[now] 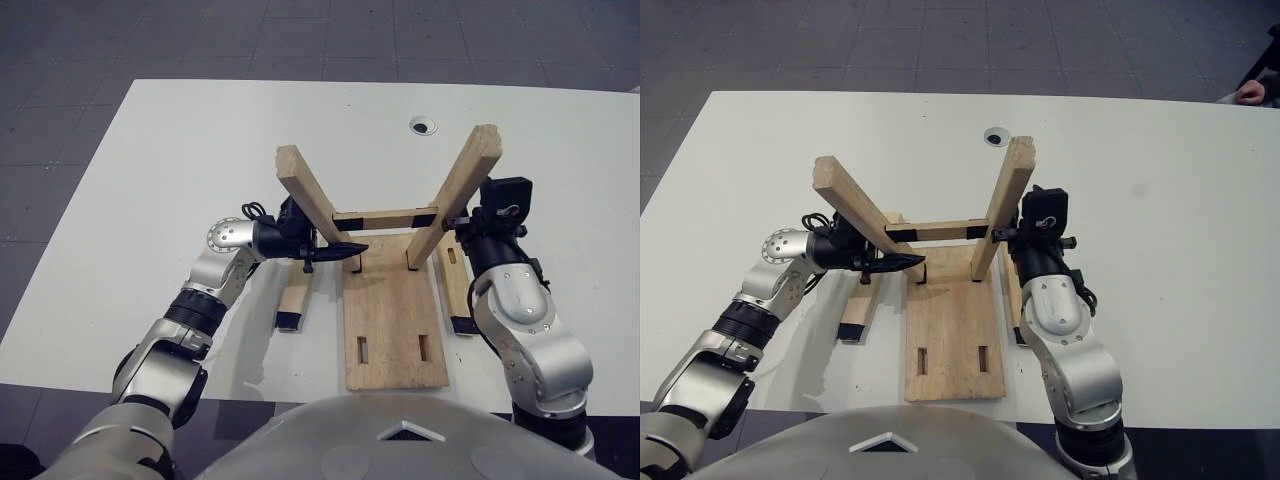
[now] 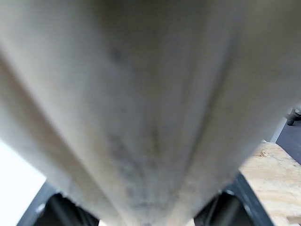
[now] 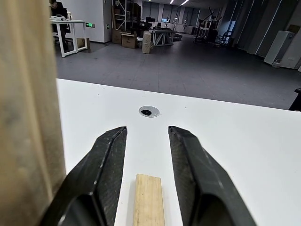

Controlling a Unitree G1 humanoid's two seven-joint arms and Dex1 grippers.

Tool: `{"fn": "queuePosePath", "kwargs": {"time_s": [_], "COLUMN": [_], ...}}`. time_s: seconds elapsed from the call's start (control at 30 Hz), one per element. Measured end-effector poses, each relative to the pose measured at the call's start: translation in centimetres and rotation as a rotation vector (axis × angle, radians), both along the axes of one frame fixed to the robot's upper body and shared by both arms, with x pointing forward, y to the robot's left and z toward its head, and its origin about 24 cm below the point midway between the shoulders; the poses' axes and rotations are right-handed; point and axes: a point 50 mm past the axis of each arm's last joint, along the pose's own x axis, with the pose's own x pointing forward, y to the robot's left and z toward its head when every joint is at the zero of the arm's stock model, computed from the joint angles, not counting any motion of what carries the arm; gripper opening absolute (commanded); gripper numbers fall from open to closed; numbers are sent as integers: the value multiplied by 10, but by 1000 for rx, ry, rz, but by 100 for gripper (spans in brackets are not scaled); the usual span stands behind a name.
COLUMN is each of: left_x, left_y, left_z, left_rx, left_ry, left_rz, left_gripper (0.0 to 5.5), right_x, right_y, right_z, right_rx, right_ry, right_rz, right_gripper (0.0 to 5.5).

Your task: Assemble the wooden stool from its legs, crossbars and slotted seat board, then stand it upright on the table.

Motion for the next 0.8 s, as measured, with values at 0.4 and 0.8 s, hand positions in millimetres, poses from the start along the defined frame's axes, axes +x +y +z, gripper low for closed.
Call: {"fn": "queuePosePath", "kwargs": {"time_s": [0.4, 0.8], "left_x": [0, 0], "left_y": [-1, -2], "left_z": [0, 0], "left_rx": [5, 3], "left_ry": [0, 1], "left_rz": [-6, -6], "left_gripper": [205, 205], "right_x": [-12, -11], "right_y": [-3, 0], "right_z": [2, 48], "right_rx": [-33, -250], "right_ry": [-3, -326], "right_rz": [-12, -141], "right_gripper": [165, 165]}}
